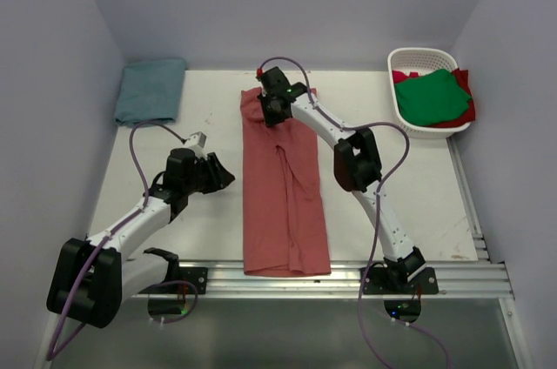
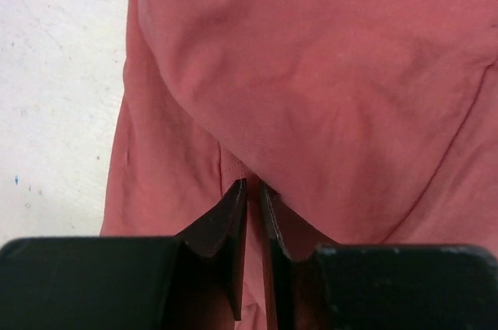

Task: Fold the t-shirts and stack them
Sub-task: Grab the bottom of the folded rectangular tshirt with both arms

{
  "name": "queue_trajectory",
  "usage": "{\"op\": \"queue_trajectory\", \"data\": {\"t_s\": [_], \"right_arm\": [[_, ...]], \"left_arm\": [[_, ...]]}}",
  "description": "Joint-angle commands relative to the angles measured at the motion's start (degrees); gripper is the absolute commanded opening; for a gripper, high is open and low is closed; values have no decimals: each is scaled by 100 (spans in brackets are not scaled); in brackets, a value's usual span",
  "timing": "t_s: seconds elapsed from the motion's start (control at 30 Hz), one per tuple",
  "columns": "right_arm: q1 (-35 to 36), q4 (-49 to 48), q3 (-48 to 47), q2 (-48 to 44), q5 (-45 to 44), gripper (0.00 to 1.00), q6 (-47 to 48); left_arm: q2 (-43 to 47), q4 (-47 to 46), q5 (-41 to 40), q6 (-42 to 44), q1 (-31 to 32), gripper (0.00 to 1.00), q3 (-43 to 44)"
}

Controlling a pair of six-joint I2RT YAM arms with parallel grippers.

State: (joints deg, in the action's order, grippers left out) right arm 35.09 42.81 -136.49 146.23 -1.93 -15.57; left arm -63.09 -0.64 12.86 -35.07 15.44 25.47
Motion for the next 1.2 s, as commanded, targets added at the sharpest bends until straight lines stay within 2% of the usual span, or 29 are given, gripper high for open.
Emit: {"op": "queue_trajectory", "data": {"t_s": [0.0, 0.23, 0.5, 0.63, 0.67, 0.7, 0.77, 0.83, 1.17], "right_arm": [[-99, 8, -273, 54, -78, 17, 10], [-169, 0, -212, 89, -9, 32, 28], [-187, -18, -168, 186, 9, 30, 10], [-213, 17, -168, 213, 9, 32, 28], [-222, 26, -159, 213, 9, 31, 37], [-239, 26, -142, 204, -9, 21, 28], [-248, 0, -71, 178, -35, 8, 28], [-275, -27, -19, 151, -18, 0, 19], [-292, -378, 421, -481, 176, 0, 2]], "left_arm": [[60, -94, -3, 88, 11, 45, 1], [7, -59, 6, 105, 11, 45, 45], [-10, 3, -29, 176, 11, 45, 45], [-10, 21, -29, 193, 11, 45, 37], [-19, 21, -29, 185, 11, 45, 37], [-37, 21, -21, 185, 11, 45, 37], [-63, 12, -29, 202, 11, 45, 28], [-72, 3, -29, 193, 11, 45, 19], [-45, -15, -65, 176, 12, 45, -16]]}}
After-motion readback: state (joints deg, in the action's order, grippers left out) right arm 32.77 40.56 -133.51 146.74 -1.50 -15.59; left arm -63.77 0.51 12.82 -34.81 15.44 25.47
